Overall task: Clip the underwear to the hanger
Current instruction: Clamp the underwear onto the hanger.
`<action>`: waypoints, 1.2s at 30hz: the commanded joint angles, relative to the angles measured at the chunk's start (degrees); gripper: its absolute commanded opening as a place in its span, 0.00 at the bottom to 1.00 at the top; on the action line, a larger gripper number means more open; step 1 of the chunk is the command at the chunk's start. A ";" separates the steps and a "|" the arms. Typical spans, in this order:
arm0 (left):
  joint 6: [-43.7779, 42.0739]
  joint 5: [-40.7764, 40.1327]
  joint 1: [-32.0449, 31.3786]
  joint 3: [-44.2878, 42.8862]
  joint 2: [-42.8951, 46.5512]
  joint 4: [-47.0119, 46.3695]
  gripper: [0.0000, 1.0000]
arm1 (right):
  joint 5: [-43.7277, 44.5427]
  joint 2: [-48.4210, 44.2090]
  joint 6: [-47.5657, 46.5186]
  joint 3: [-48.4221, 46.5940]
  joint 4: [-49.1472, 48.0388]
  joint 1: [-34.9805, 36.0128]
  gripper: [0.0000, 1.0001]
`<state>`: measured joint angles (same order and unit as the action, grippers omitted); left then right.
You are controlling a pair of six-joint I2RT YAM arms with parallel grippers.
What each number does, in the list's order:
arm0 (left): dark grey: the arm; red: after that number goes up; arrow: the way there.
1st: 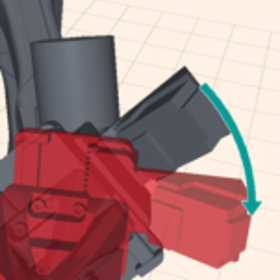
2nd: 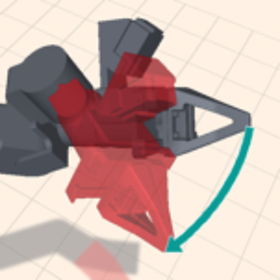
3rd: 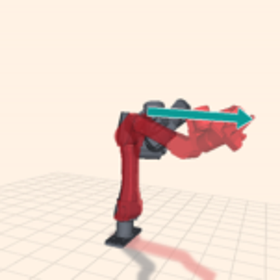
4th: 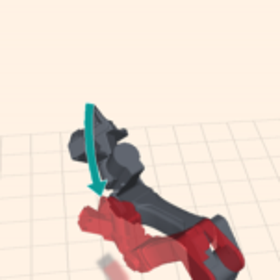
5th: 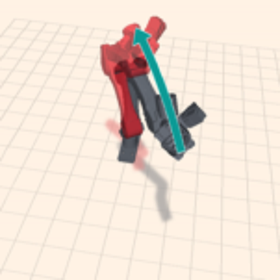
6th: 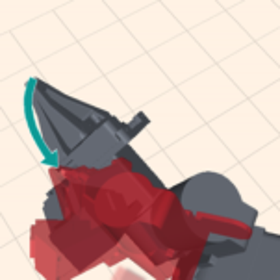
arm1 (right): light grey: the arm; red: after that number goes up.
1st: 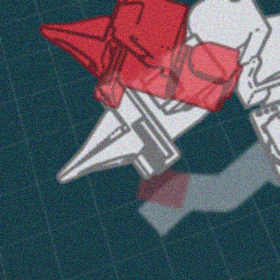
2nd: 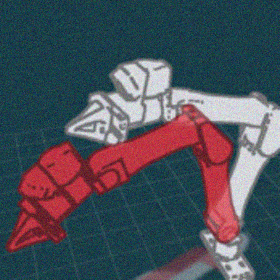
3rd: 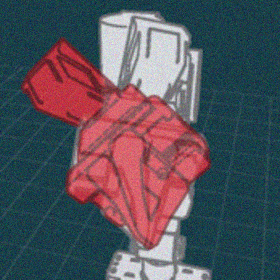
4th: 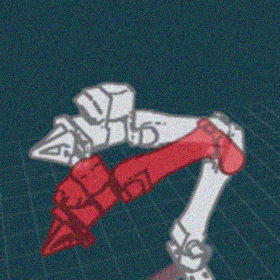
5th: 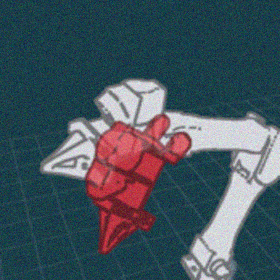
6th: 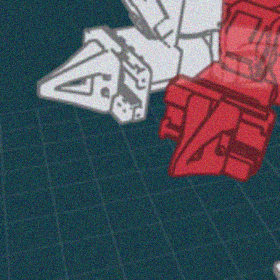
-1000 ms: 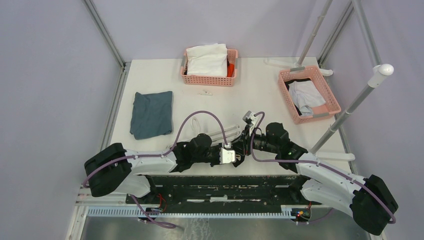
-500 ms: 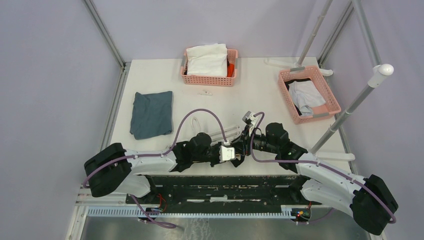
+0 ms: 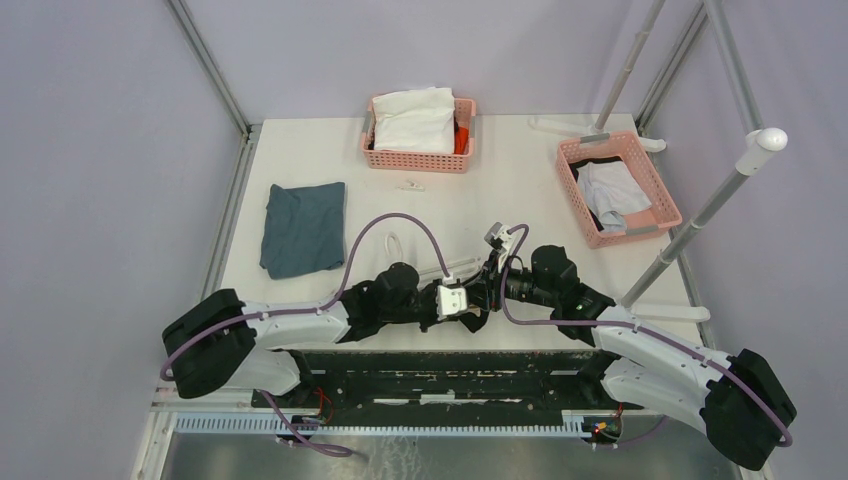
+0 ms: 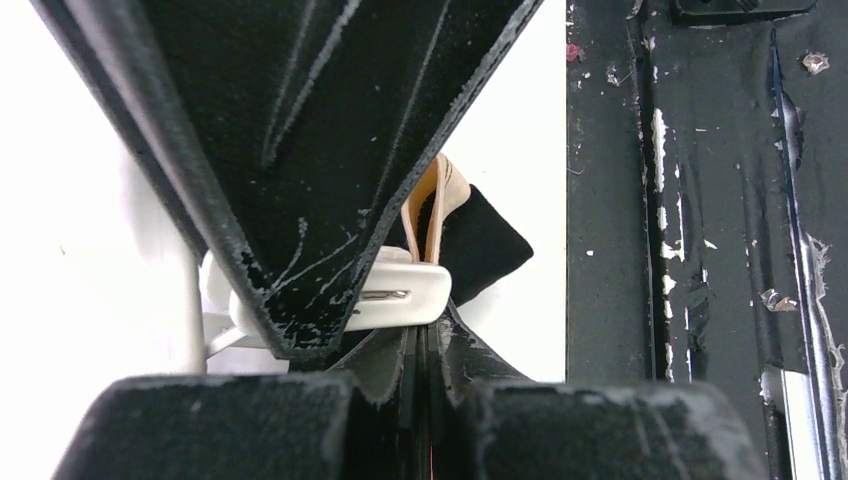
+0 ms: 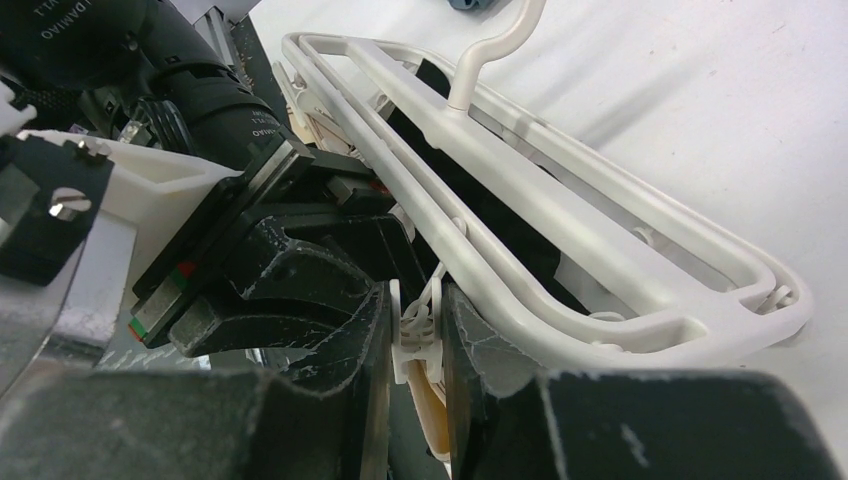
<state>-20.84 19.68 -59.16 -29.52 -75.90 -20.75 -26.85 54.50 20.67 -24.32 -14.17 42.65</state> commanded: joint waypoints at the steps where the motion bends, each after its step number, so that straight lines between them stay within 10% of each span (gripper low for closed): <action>1: 2.70 0.61 0.79 -2.51 2.48 -4.64 0.03 | -2.22 -0.71 -0.44 -2.66 -2.99 1.12 0.03; 36: 3.85 2.11 1.57 -1.73 6.98 -4.21 0.03 | -1.81 -2.54 -3.70 -3.37 0.24 1.48 0.04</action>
<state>-18.55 20.14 -57.98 -29.52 -71.40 -19.14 -26.68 53.12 17.67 -25.02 -12.32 43.13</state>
